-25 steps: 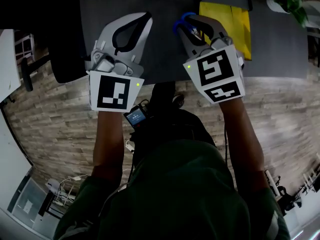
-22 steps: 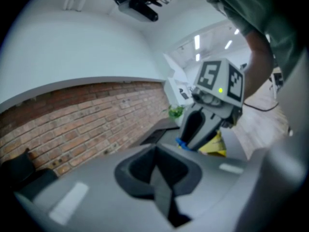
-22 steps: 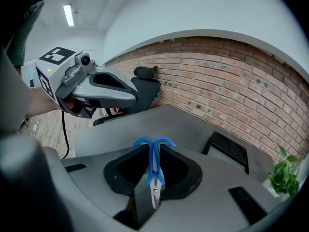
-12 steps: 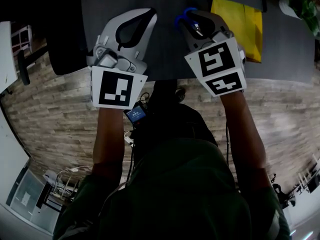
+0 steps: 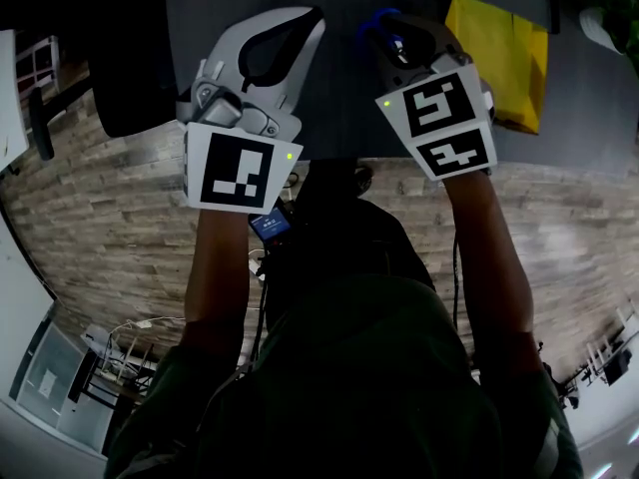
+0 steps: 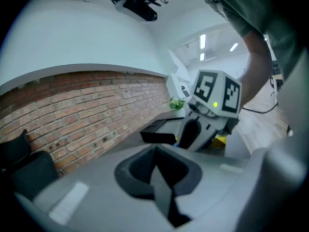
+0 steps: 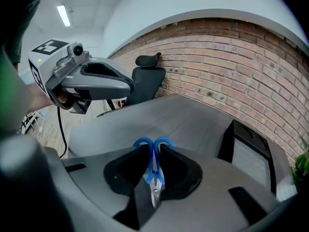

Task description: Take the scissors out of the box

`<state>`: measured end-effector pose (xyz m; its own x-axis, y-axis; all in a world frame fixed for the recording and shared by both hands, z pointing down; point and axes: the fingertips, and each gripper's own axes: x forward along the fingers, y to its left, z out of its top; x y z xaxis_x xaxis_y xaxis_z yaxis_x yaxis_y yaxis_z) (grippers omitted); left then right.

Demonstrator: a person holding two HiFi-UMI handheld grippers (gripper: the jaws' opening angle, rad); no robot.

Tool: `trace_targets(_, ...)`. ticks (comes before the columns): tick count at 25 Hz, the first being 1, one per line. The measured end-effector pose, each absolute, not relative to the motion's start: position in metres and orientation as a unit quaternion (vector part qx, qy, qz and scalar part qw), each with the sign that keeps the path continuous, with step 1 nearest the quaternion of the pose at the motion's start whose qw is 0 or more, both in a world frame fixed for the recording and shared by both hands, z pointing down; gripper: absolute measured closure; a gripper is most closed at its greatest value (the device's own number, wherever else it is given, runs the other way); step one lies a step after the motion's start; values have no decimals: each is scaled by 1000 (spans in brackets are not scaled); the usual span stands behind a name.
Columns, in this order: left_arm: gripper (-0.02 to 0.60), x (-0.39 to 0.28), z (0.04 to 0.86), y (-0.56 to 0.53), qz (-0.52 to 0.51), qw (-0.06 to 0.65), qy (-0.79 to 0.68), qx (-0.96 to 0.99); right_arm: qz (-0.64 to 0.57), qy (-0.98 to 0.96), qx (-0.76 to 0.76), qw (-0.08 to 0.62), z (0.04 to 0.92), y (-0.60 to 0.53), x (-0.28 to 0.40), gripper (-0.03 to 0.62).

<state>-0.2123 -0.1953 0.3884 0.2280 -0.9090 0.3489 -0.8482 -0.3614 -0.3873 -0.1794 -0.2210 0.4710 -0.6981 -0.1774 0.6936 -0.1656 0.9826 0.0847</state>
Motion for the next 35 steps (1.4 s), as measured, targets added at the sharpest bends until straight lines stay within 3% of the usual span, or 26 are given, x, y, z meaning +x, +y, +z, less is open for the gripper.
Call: trace_targets(35, 583, -247, 424, -205, -253, 25, 565, -785, 17, -899, 77, 432, 559, -234, -218, 523)
